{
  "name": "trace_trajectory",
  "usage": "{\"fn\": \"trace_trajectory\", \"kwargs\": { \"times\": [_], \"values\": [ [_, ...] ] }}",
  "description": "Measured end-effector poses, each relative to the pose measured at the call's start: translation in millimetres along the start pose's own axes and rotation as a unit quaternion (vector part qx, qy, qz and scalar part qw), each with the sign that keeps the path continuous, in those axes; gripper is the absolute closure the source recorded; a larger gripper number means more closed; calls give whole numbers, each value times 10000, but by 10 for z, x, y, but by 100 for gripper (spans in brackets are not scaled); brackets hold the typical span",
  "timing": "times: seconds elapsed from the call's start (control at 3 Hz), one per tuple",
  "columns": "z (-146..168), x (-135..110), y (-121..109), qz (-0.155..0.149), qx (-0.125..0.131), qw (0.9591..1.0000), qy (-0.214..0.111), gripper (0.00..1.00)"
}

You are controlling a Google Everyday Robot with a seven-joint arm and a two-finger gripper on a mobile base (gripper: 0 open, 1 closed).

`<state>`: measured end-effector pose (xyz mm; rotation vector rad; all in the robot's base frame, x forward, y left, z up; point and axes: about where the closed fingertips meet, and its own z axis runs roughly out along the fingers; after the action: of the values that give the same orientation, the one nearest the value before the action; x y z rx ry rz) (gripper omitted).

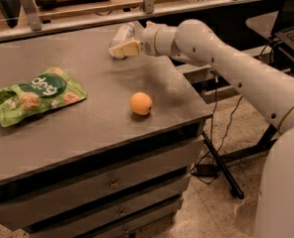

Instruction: Move blue plastic bottle near orange

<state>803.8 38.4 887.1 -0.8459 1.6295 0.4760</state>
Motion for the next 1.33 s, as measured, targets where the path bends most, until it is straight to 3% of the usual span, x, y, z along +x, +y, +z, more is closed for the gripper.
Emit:
{"fn": "trace_trajectory", "kwargs": {
  "times": [0.33, 0.67, 1.0, 1.33],
  "values": [
    [193, -8, 61, -38, 90, 9999, -81, 17],
    [280, 19, 65, -75, 159, 9998, -99, 41],
    [312, 55, 44, -131, 170, 9998, -56, 38],
    [337, 81, 28, -163, 163, 9997, -8, 16]
  ]
}}
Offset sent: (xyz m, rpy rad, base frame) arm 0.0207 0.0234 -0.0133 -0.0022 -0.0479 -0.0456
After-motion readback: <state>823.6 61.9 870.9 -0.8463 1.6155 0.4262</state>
